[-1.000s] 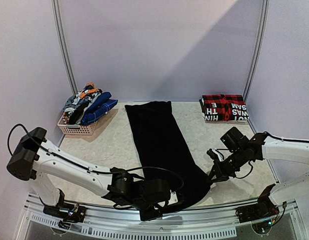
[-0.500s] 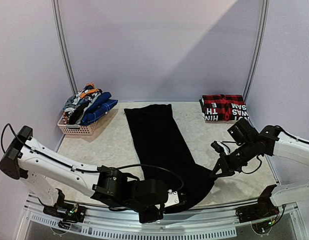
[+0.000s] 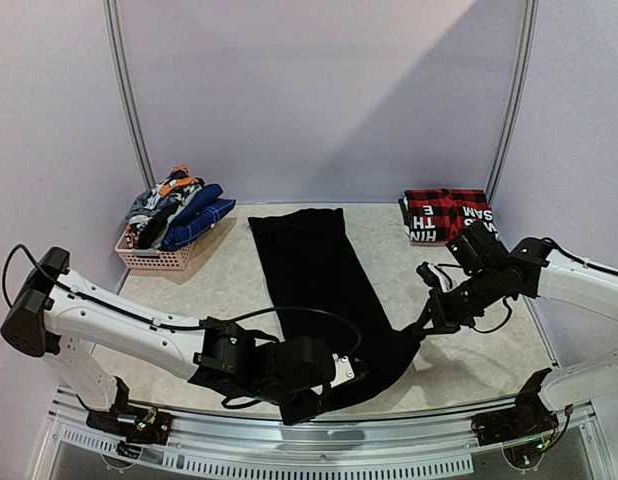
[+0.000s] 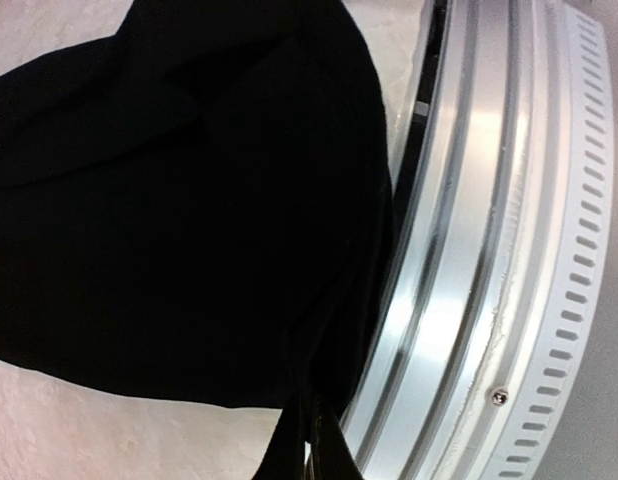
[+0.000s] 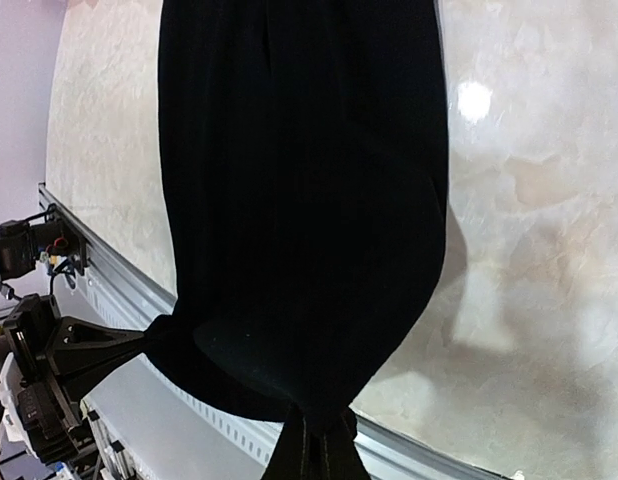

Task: Fold and stack the mixed laundry pile
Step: Fold the rectangle-folded T-shirt at the center of the board.

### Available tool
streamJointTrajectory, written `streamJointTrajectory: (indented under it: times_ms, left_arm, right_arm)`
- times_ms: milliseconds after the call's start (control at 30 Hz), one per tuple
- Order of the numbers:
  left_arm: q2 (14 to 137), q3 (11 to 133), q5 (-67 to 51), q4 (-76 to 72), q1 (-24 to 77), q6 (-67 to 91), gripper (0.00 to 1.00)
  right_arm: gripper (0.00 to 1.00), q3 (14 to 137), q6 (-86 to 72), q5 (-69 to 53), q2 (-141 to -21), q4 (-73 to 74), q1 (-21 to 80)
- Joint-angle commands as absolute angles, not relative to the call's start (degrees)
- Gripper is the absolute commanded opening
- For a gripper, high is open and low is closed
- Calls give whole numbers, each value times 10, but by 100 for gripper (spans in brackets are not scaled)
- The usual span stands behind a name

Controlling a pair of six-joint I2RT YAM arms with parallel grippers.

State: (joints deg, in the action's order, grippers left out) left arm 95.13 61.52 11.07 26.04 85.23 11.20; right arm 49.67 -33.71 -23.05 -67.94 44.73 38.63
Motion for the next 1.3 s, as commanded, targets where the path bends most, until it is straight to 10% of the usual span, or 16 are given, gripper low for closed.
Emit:
streamJointTrajectory:
  times_ms: [0,1267]
  left_arm:
    - [918,603,129,261,828,118,0]
    - [939,668,185,237,554,22,0]
  right_arm:
    - [0,541,-340,-185,-698,423,390]
    - [0,839,-321,-27,-1014,343,353]
